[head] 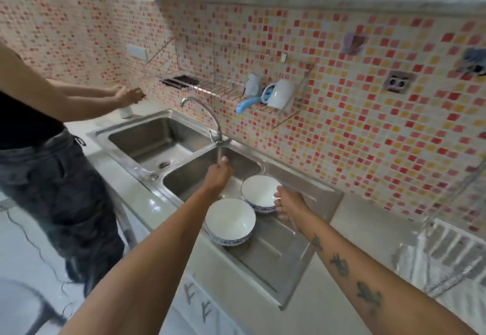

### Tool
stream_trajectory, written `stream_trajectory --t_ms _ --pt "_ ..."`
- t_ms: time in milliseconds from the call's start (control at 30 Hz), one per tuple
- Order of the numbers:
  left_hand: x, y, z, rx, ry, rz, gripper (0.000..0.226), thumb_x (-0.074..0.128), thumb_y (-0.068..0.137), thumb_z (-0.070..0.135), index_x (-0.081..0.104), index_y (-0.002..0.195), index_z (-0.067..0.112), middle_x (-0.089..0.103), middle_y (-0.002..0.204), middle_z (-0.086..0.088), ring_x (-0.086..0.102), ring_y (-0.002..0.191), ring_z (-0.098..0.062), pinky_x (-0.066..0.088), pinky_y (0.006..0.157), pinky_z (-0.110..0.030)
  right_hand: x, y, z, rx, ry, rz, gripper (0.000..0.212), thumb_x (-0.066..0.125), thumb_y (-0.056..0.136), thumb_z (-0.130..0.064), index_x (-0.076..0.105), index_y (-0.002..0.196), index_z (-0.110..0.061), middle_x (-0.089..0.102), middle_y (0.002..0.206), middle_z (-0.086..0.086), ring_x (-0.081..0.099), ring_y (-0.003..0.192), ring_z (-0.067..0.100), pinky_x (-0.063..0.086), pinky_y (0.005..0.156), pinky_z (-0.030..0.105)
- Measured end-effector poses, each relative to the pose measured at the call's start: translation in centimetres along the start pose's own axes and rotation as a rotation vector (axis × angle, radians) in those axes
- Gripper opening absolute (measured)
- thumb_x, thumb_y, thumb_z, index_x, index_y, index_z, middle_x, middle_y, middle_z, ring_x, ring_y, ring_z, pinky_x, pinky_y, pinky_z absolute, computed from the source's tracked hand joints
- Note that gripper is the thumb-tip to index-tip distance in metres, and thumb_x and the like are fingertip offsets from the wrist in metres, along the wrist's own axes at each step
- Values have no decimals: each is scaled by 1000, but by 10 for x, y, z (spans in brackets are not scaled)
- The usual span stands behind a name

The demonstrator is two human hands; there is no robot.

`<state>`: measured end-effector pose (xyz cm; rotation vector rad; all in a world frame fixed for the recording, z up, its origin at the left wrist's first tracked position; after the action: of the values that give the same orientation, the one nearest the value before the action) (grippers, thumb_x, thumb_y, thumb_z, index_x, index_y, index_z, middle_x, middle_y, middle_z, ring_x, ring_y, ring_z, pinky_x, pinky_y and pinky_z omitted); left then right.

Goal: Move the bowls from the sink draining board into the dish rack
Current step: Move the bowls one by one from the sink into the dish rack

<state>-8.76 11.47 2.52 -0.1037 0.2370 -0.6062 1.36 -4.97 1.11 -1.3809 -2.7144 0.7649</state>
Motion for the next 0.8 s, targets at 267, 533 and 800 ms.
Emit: stream_trajectory --t_ms 267,533,800 --pt "-17 36 -70 -71 123 -25 50 30 103 39 66 103 4 61 97 -17 56 91 -24 44 82 -33 59 53 53 219 9 -23 25 44 92 -39 43 109 -20 47 82 -2 43 68 13 40 58 27" --pt "-6 62 -125 -197 116 -79 51 25 102 36 64 113 4 63 122 -17 57 119 -30 41 107 -38 91 69 72 415 114 -83 29 36 95 -42 54 110 -25 63 110 2 60 101 24 49 95 40" --pt "0 67 -122 -366 144 -50 55 33 103 36 42 142 -3 46 144 -21 45 133 -32 35 108 -34 106 82 81 526 221 -109 45 35 95 -51 48 127 -23 60 127 9 61 107 29 50 92 53"
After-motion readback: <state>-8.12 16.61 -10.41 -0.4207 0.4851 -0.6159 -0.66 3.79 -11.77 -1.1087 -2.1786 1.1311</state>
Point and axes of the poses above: each hand's wrist, its own y-axis towards the middle knuckle, its own x-axis out of the palm, z = x × y, the point moved 2 cm from there along y, towards the middle knuckle
